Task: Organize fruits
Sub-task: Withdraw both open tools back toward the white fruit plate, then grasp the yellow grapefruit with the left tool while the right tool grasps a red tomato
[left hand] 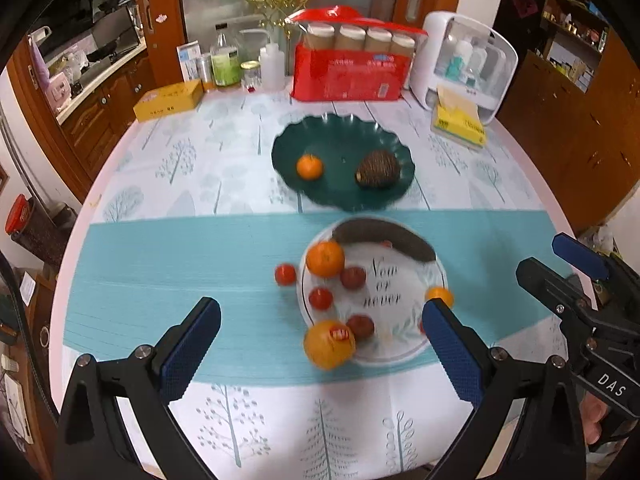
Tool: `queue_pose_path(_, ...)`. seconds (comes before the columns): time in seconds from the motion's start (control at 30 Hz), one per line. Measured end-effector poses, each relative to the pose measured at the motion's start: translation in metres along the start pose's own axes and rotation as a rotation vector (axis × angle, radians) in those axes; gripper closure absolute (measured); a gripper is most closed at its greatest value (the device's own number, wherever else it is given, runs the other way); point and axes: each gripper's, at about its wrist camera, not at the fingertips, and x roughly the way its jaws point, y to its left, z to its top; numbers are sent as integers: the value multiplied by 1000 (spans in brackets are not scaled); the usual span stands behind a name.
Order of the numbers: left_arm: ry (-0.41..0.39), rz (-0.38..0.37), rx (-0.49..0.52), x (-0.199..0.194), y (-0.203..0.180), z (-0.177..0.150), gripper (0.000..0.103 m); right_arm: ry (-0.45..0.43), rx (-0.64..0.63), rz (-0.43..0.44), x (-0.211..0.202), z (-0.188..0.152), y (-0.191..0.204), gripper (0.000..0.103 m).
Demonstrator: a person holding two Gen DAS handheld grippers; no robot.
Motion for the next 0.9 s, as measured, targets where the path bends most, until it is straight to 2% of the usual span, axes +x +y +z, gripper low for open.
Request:
queue_pose_path(0.3, 74, 29, 7, 28, -2, -43, 3, 99, 8, 9, 22, -56, -7, 31)
queue_pose_path(0.5, 139, 22, 7, 60, 0, -59, 3, 150, 54, 26, 45, -78, -16, 31)
queue_pose_path(0.6, 173, 7, -1, 81, 1, -62, 6, 166, 79, 33, 59, -87, -21, 32)
queue_pose_path(0.77, 216, -10, -13, 111, 1, -65, 10, 211, 122, 22, 89, -96, -27, 37)
queue_pose_path(0.9, 211, -29, -27, 124, 2, -65, 11, 258, 146, 26, 110, -105, -27, 44)
